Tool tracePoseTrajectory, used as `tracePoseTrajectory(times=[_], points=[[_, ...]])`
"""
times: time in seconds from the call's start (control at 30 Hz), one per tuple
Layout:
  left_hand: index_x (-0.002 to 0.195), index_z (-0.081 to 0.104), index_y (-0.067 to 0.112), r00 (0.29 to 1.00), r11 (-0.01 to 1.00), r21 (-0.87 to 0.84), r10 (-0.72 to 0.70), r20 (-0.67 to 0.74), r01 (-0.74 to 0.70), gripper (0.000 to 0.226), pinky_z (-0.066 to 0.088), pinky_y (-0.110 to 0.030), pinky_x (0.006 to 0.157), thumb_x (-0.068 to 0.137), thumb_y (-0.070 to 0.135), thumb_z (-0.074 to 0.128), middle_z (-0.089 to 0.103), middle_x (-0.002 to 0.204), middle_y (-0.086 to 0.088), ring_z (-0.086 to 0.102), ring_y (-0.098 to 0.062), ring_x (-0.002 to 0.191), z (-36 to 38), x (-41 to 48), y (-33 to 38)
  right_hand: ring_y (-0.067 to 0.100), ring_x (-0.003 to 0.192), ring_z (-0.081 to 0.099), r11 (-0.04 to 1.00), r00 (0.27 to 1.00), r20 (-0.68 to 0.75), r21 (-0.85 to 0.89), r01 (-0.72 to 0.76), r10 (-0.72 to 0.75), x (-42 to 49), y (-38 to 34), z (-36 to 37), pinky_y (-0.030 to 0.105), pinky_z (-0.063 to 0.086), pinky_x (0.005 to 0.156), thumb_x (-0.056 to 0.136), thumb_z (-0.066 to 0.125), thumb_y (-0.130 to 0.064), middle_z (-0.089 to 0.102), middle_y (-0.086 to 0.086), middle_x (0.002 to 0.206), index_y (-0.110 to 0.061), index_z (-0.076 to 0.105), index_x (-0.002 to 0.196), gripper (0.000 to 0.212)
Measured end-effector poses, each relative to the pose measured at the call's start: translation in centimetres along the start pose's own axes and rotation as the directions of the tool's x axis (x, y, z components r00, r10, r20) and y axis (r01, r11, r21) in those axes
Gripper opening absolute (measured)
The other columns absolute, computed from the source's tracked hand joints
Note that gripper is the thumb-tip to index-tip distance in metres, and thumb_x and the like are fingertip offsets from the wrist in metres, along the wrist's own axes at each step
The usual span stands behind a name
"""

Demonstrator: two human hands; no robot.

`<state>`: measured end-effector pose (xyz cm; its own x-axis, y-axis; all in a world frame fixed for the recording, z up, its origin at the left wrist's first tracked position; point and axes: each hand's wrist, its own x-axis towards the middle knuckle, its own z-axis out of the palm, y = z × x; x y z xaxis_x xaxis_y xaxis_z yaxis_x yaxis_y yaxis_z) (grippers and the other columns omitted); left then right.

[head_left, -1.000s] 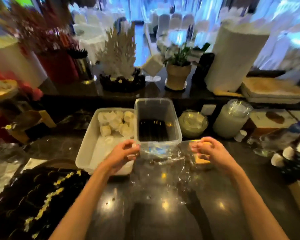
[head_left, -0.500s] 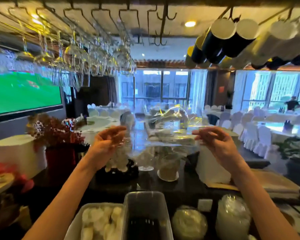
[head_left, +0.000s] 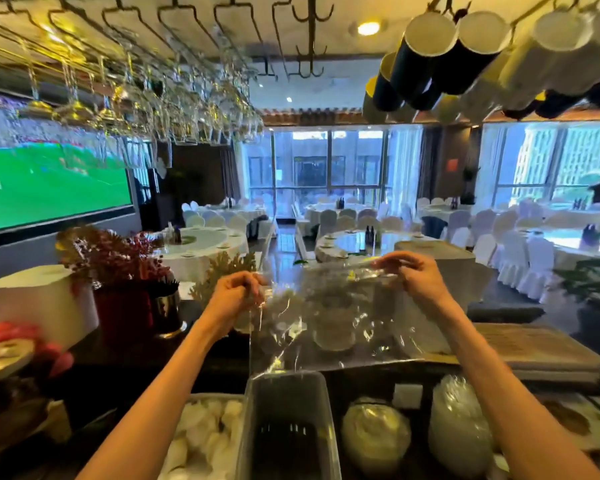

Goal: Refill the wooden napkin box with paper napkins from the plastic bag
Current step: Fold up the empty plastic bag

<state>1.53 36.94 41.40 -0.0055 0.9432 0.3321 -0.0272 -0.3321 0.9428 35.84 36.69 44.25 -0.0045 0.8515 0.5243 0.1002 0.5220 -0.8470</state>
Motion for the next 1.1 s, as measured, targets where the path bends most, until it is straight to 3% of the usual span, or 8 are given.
tracePoseTrajectory(times=[0.17, 0.27, 0.4, 0.47, 0.57, 0.77, 0.9, 1.1], points=[[0.057, 0.054, 0.008, 0.997, 0.98, -0.196, -0.026, 0.073, 0.04, 0.049, 0.06, -0.028, 0.059, 0.085, -0.024, 0.03, 0.064, 0.092, -0.017, 0.072, -0.019, 0.067, 1.9, -2.1, 0.5, 0.021, 0.091, 0.074, 0.932, 0.936, 0.342, 0.303, -0.198, 0.088, -1.5, -4.9, -3.0, 0.03, 0.06, 0.079, 0.091, 0.051, -0.02, 0.077, 0.008, 0.101, -0.009, 0.077, 0.096, 0.029], [0.078, 0.056, 0.008, 0.952, 0.95, -0.271, -0.067, 0.3, 0.153, 0.035, 0.06, -0.042, 0.082, 0.087, -0.018, 0.034, 0.063, 0.122, -0.017, 0.067, -0.029, 0.104, 2.8, -3.8, 0.3, 0.011, 0.083, 0.074, 0.987, 0.962, 0.272, -0.142, 0.074, -0.033, -3.0, -7.1, -5.2, 0.026, 0.058, 0.072, 0.087, 0.065, -0.01, 0.078, -0.001, 0.096, -0.023, 0.075, 0.098, 0.019], [0.117, 0.054, 0.024, 0.951, 0.97, -0.191, 0.196, 0.24, -0.151, 0.036, 0.042, -0.03, 0.1, 0.084, 0.009, 0.054, 0.054, 0.132, -0.003, 0.044, -0.021, 0.129, 7.6, -6.1, 1.3, 0.008, 0.077, 0.07, 0.909, 0.929, 0.368, -0.378, 0.173, -0.024, -5.4, -10.8, -7.8, 0.021, 0.056, 0.068, 0.09, 0.06, 0.007, 0.077, -0.004, 0.094, -0.033, 0.063, 0.123, 0.051], [0.131, 0.045, 0.037, 0.826, 0.974, -0.037, 0.211, 0.523, -0.226, 0.053, 0.039, -0.024, 0.106, 0.083, 0.034, 0.067, 0.047, 0.143, -0.002, 0.042, -0.011, 0.135, 12.3, -7.5, 2.2, 0.011, 0.079, 0.068, 0.863, 0.884, 0.461, -0.474, 0.176, 0.073, -6.6, -12.7, -8.5, 0.019, 0.054, 0.067, 0.092, 0.059, 0.005, 0.076, -0.001, 0.097, -0.027, 0.05, 0.138, 0.057], [0.136, 0.044, 0.014, 0.603, 0.988, 0.01, 0.085, 0.793, -0.151, 0.054, 0.048, -0.023, 0.097, 0.087, 0.008, 0.066, 0.061, 0.13, -0.01, 0.059, -0.01, 0.119, 20.3, -9.7, 2.3, 0.019, 0.086, 0.066, 0.772, 0.836, 0.509, -0.609, 0.183, 0.203, -8.0, -14.5, -9.3, 0.028, 0.056, 0.075, 0.094, 0.059, 0.001, 0.073, 0.012, 0.11, -0.015, 0.038, 0.147, 0.059], [0.102, 0.062, -0.001, 0.715, 0.967, -0.236, 0.099, 0.692, 0.094, 0.014, 0.06, -0.028, 0.061, 0.088, -0.003, 0.061, 0.077, 0.081, -0.004, 0.073, -0.018, 0.069, 30.8, -14.3, -1.5, 0.008, 0.139, 0.04, 0.723, 0.959, 0.06, -0.67, -0.167, 0.277, -16.2, -14.8, -18.5, 0.028, 0.044, 0.108, 0.064, 0.065, -0.074, 0.039, -0.001, 0.153, -0.04, 0.013, 0.153, 0.108], [0.103, 0.065, 0.006, 0.732, 0.937, -0.284, 0.046, 0.68, 0.205, 0.027, 0.06, -0.031, 0.059, 0.079, 0.016, 0.074, 0.077, 0.089, -0.012, 0.074, -0.023, 0.074, 34.4, -16.2, -3.4, 0.006, 0.115, 0.064, 0.859, 0.875, -0.232, -0.202, -0.47, 0.425, -27.8, -10.0, -22.6, 0.023, 0.057, 0.077, 0.063, 0.074, -0.063, 0.05, -0.002, 0.144, -0.038, -0.001, 0.154, 0.12], [0.116, 0.064, 0.016, 0.497, 0.902, -0.177, -0.047, 0.867, 0.395, 0.042, 0.06, -0.044, 0.081, 0.08, 0.034, 0.074, 0.071, 0.112, -0.015, 0.071, -0.031, 0.095, 35.8, -19.2, -4.5, 0.012, 0.088, 0.074, 0.824, 0.716, -0.446, 0.097, -0.558, 0.538, -37.2, -7.0, -21.3, 0.022, 0.058, 0.065, 0.083, 0.071, -0.011, 0.078, 0.002, 0.105, -0.014, 0.054, 0.135, 0.054]])
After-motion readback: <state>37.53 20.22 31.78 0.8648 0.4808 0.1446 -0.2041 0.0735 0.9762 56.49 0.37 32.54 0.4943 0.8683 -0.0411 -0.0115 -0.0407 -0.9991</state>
